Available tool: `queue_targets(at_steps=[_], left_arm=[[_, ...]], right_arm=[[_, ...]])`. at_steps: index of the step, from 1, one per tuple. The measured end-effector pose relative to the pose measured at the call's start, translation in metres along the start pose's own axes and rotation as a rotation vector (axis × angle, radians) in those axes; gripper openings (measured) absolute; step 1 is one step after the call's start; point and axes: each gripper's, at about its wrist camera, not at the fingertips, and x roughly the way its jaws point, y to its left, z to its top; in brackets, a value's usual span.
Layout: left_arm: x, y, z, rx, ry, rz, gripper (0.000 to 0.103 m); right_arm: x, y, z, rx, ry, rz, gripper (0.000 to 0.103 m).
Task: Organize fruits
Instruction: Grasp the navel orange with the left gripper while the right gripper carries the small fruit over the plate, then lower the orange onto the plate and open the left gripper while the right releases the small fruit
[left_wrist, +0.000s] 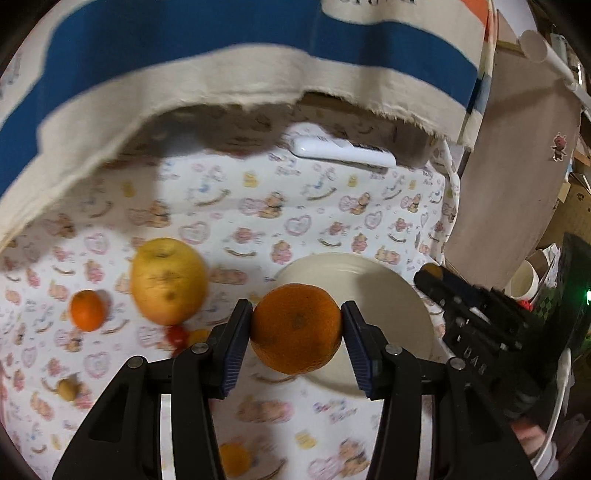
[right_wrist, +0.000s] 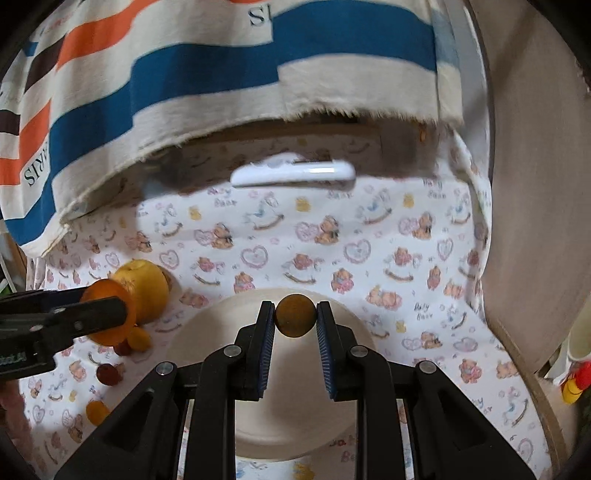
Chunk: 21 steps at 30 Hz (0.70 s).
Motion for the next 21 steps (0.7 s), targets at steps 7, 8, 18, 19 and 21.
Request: queue_targets(at_steps=[7,8,18,19,21], left_arm=[[0.034,-0.016,-0.004,0.008,0.061,-0.014,0.048],[0.038,-0.018,-0.005,0.01,0.07,-0.016,0.048],[0.062,-0.031,-0.023,0.042,0.135,-0.012,0.048],[0.063,-0.032,-0.024,0.047,0.139,-0.009,0.048],[0.066,-0.031,-0.025,0.047,0.145,-0.01,0.049]], right_arm=[[0.011,-0.018,-0.006,0.06,0.03,-0.008,0.023],[0.013,-0.019,-0.007,0.056,0.041,-0.019,0.023],[0.037,-0.022,-0.021,0.033,0.208,-0.047,0.023],[0.038,-0.022,-0.022,0.032,0.214,-0.048,0.024],[0.039,-0.022,-0.022,0.034,0.223,-0.045,0.024]])
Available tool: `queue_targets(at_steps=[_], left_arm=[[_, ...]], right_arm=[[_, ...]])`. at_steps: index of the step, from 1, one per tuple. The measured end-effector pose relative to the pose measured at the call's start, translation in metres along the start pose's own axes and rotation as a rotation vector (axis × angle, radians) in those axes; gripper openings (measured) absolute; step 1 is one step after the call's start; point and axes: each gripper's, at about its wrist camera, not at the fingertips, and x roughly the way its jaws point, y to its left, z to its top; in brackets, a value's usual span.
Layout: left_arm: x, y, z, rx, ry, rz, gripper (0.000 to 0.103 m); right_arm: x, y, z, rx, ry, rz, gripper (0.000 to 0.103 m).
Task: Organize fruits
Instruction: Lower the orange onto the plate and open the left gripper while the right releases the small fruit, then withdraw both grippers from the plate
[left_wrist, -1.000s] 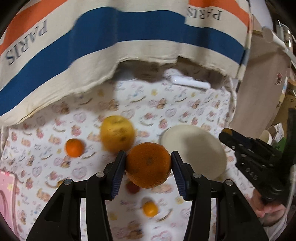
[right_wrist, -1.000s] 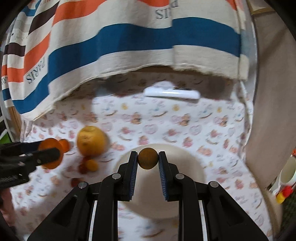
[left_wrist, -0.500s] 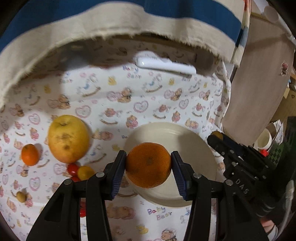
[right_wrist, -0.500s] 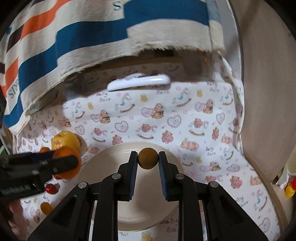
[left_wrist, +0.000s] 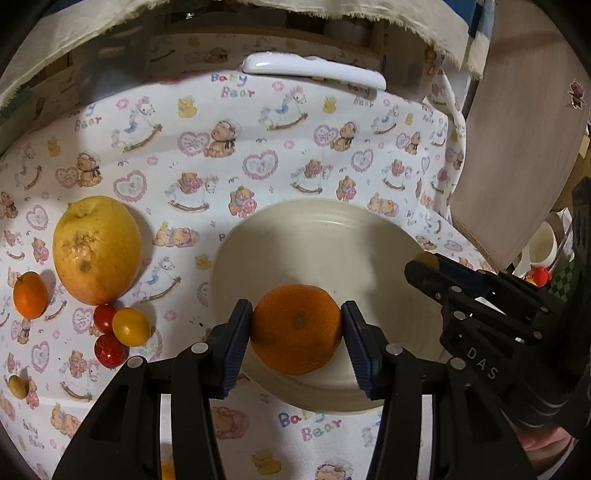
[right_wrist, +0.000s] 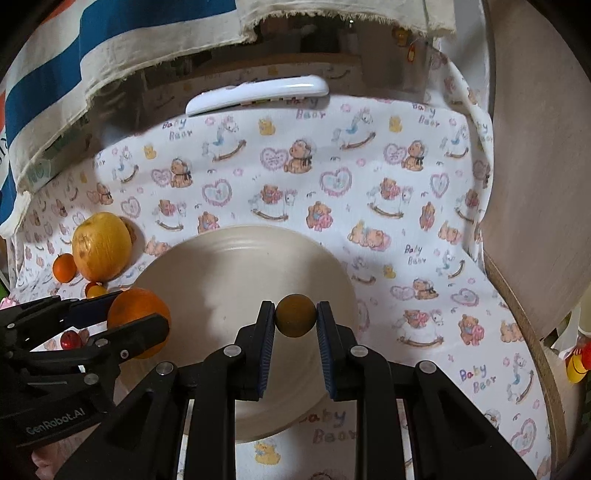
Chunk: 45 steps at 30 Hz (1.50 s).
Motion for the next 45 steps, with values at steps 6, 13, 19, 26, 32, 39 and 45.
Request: queue_targets(at_steps=[6,13,19,26,32,39,45], left_arm=[[0.004,0.006,0.0,-0.008,0.007,0.01,0.049],[0.009,0.004,-0.001,0.003,0.024,0.012,0.049],[0.014,0.004,-0.003,0.011,0.035,0.018,0.049],[0.016,0.002,-0.002,0.031,0.022,0.029,0.05],[0.011,0.004,0.0,0.03,-0.004,0.038,0.061],[0.004,0.007,0.001,0.025,-0.021,0.041,0.062],[-0.015,0.009,0.004,0.033,-0.062,0.061,0.063]], right_arm=[[0.001,0.002,0.0,0.0,0.011,0.004,0.024],[0.002,0.002,0.0,-0.002,0.017,0.003,0.024],[0.002,0.002,0.0,-0.002,0.019,0.001,0.024],[0.005,0.0,-0.001,0.0,0.031,-0.003,0.024],[0.007,-0.001,-0.001,-0.002,0.041,-0.009,0.024],[0.004,-0.002,0.001,0.01,0.04,-0.002,0.037],[-0.008,-0.003,0.005,0.019,0.0,0.008,0.039]])
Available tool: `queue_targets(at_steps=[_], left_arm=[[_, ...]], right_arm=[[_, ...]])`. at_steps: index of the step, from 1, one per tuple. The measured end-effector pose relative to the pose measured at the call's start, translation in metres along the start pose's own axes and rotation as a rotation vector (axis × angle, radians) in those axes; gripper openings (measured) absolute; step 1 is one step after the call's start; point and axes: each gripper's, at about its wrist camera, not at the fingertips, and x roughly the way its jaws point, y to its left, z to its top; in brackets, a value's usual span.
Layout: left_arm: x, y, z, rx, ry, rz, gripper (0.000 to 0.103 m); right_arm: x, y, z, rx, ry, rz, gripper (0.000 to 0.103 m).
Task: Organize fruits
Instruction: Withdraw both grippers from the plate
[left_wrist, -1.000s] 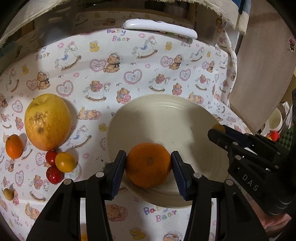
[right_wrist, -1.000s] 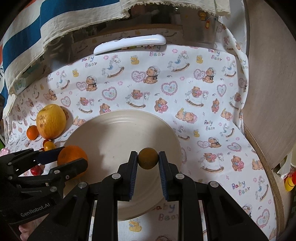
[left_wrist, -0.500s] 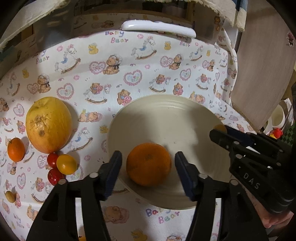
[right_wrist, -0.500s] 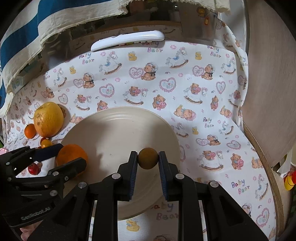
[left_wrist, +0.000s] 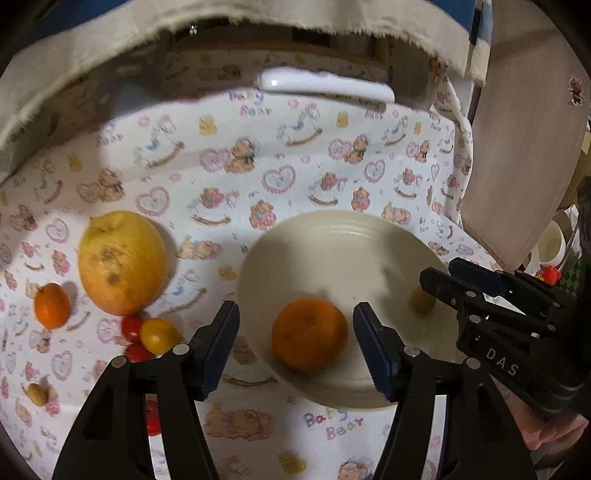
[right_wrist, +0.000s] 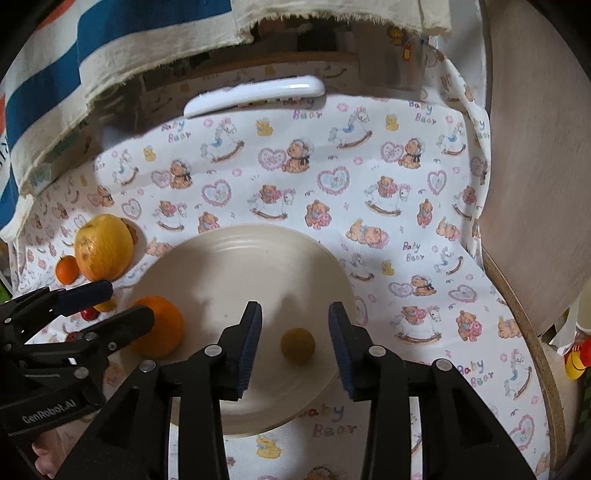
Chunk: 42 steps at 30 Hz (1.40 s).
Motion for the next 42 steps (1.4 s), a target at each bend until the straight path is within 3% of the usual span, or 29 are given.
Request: queue_targets(at_steps=[10,13,21,26,32,42], left_arm=[[-0.071,0.032,-0.006,-0.031,-0.158,0.078,0.064],[-0.086,0.04,-0.015,-0.025,-0.197,0.113,0.071],[-0.102,0.065,-0.044,-0.054,-0.194,0.138,0.096],[-0.11,0.078,-0.06,-0.07,-0.209,0.156,0.1],[-0.111,0.096,-0.07,-0.098,-0.196,0.171,0.1],[-0.133,0.122,-0.085,-0.102,-0.234,0.231,0.1]], right_arm=[[-0.026,0.003,0.002,0.032,-0.085,0.044,0.039],[-0.028,0.006,0.001,0.03,-0.09,0.057,0.04],[-0.035,0.025,-0.005,-0.021,-0.117,0.076,0.044],[-0.038,0.032,-0.007,-0.045,-0.132,0.086,0.048],[-0.04,0.038,-0.012,-0.029,-0.174,0.069,0.074],[-0.054,0.083,-0.021,-0.112,-0.176,0.078,0.076]])
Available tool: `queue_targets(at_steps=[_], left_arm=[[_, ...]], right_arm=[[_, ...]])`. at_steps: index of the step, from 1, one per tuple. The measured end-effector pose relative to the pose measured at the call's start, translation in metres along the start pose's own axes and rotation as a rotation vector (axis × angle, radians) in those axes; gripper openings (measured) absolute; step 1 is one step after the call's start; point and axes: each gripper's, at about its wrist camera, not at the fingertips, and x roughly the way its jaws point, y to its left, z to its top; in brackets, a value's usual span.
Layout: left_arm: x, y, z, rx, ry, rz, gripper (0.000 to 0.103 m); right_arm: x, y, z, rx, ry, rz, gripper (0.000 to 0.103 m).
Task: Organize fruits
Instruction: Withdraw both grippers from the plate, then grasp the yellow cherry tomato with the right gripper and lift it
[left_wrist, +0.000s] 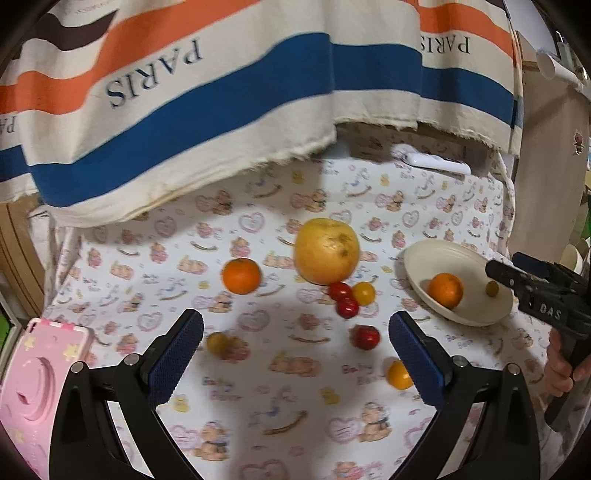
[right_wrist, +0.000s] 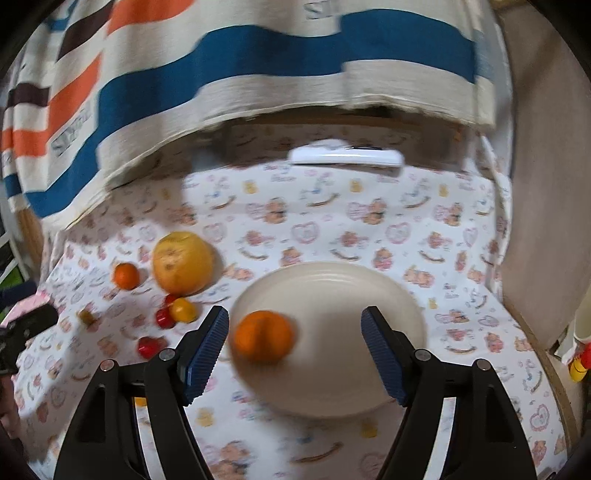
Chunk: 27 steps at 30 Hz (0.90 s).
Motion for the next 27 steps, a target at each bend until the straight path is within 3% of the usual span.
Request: queue_targets(at_steps=[5,12,19,22,27], left_arm=[[-0.001,0.014,-0.004,-0.013,-0.011,0.02,0.1],[0.005,0.02,-0.008,-0.041,0.012,-0.015,0.1],[0.007,0.018,-0.012,-0.038,0.018,-0.018,0.1],[0.007,0.018,-0.013,-0.042,0.02,-0.019,0.1],[0.009,0.019,-0.013,-0.05,0.029,-0.019,0.1]], right_arm=[[0.001,0.029,-0.002,-0.02,0.042,0.076,0.076],[0.013,0.056,-0.005,-0.024,0.065,0.141,0.076],[0.016,0.078,-0.023,-0.133,0.079,0.24,0.075],[0.011,0.087,-0.024,-0.173,0.07,0.287,0.069],[0.017,0.098,-0.031,-0.214,0.158,0.359,0.046]])
